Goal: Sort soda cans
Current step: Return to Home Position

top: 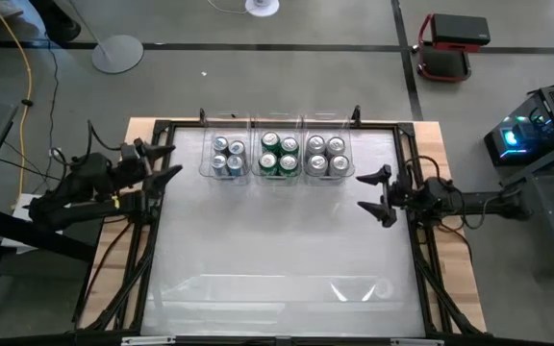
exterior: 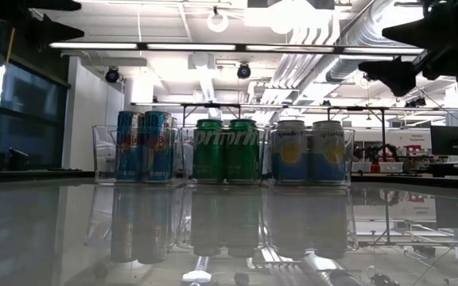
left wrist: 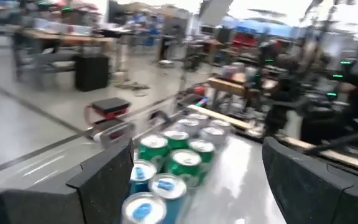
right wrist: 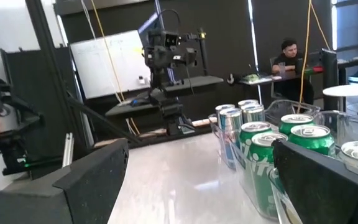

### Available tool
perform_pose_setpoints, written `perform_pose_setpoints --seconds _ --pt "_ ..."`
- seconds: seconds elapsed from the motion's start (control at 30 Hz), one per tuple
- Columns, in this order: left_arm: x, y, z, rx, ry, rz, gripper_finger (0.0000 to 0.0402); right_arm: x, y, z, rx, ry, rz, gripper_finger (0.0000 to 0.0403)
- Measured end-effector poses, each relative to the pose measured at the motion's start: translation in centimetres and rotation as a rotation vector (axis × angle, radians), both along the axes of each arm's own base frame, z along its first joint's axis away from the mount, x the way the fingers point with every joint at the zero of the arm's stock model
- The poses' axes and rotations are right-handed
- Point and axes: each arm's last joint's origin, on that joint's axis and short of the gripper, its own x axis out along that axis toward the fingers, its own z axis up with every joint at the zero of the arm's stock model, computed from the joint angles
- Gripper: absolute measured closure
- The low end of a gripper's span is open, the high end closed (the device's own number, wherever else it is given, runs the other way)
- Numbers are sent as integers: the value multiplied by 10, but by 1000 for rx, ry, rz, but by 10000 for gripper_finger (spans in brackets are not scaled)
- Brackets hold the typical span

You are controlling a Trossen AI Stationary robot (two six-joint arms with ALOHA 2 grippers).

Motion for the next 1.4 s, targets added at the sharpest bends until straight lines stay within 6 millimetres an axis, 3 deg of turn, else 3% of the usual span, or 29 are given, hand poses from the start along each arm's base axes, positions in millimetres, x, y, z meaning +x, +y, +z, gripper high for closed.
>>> perform_pose_setpoints --seconds 0.17,0.4,0.57,0.83,1.13,1.4 --pt "7 -1 -14 46 -52 -70 69 -6 0 -4 1 -21 4 18" --pt "43 4 -62 68 -176 -145 69 -7 0 -3 16 -35 0 18" --pt "53 7 -93 90 -242 -129 69 -6 -1 -15 144 72 -10 18" --pt "56 5 -105 57 -119 -163 69 -5 0 -19 187 112 24 18" --pt "58 6 -115 21 -20 -165 69 -4 0 -19 -39 137 -24 18" --pt "58 6 -115 20 -18 -165 69 -4 2 -20 -86 154 45 18"
